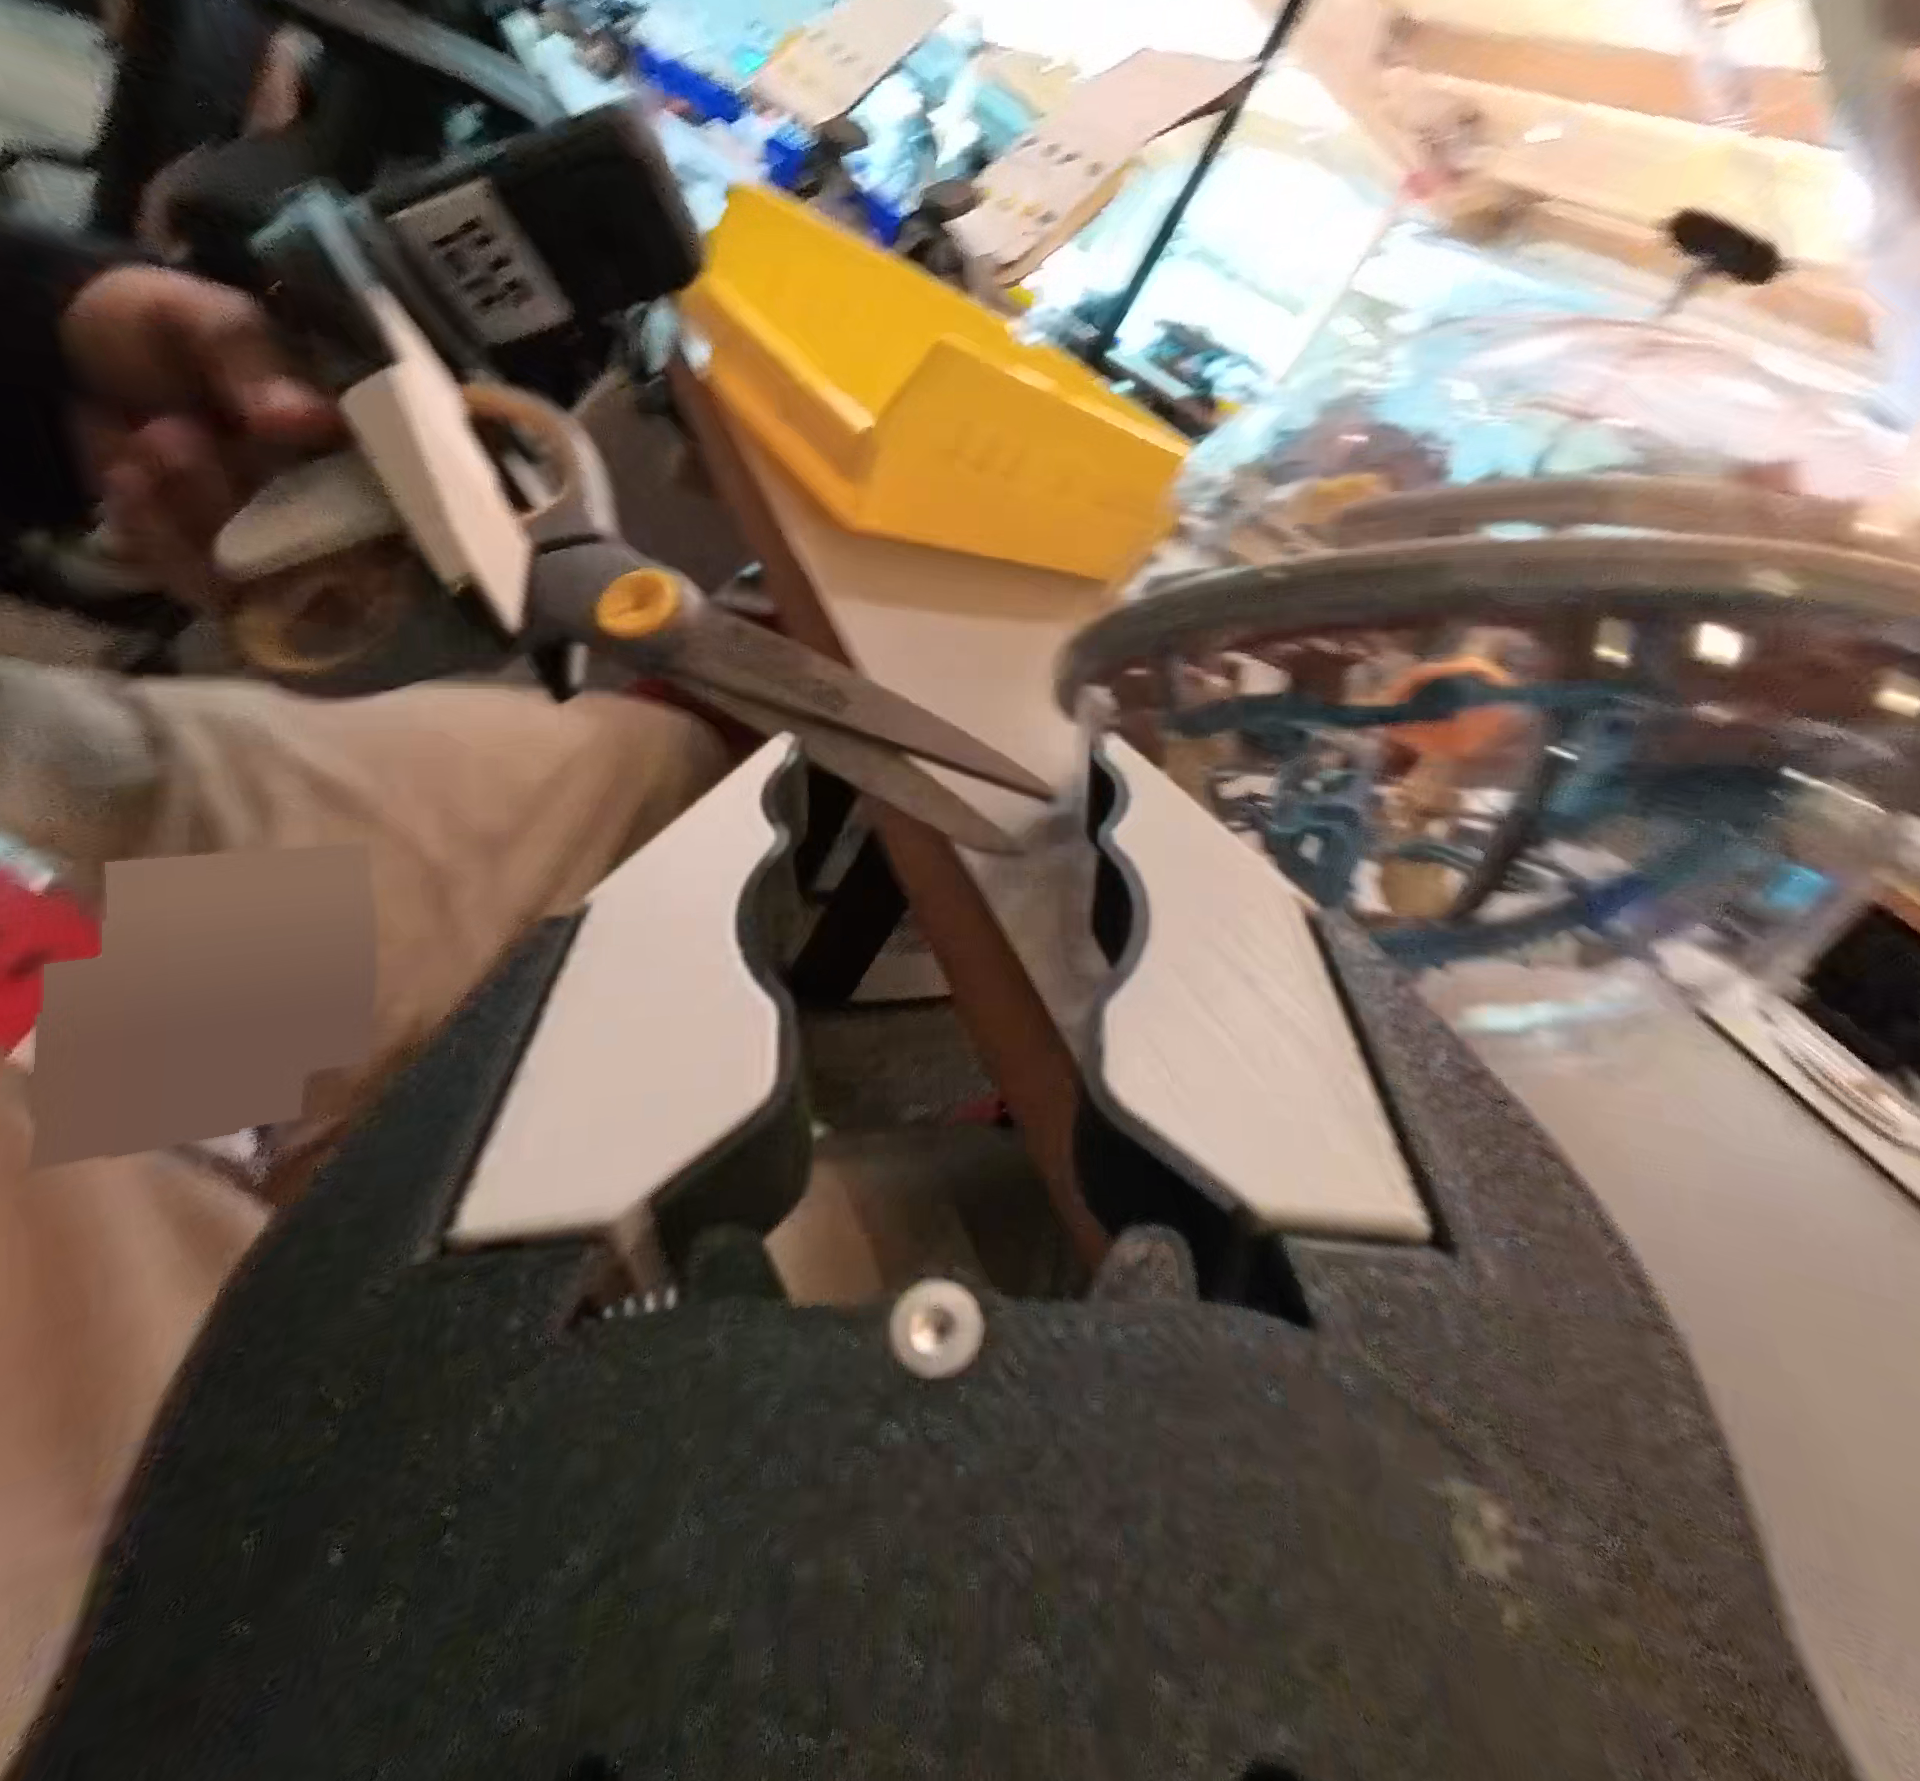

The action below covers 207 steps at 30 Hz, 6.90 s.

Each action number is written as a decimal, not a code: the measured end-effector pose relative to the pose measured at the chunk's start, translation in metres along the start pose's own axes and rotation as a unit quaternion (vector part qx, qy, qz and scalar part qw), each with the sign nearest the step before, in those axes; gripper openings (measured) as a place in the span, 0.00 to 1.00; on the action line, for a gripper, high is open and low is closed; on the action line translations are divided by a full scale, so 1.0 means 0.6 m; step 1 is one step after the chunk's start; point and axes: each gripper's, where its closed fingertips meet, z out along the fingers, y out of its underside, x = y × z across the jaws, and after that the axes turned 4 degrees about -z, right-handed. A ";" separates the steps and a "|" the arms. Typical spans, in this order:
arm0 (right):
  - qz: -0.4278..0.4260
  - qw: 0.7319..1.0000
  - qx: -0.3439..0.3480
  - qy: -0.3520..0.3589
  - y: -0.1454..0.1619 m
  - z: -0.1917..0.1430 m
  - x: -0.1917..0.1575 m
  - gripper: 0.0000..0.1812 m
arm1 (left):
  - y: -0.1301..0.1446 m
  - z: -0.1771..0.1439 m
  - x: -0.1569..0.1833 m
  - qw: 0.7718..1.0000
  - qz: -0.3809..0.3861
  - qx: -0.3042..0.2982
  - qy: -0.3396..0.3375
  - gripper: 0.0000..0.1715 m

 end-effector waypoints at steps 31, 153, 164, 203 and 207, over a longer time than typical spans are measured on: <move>0.558 0.814 0.106 -0.119 0.003 -0.132 -0.021 0.01 | 0.083 0.183 0.017 0.970 0.165 -0.166 0.066 0.17; 0.298 0.912 -0.273 -0.069 0.181 -0.002 -0.182 0.76 | 0.013 0.088 -0.150 0.947 -0.177 0.172 -0.205 0.08; 0.250 0.944 -0.205 -0.067 0.150 -0.030 -0.146 0.59 | -0.008 0.081 -0.127 0.956 -0.101 0.179 -0.207 0.08; 0.492 0.850 0.051 -0.181 0.010 -0.069 -0.104 0.79 | -0.082 0.059 -0.049 0.973 -0.061 0.219 -0.038 0.08; 0.550 0.809 0.104 -0.178 -0.004 -0.087 -0.067 0.83 | -0.084 0.064 -0.008 0.976 -0.049 0.209 0.036 0.08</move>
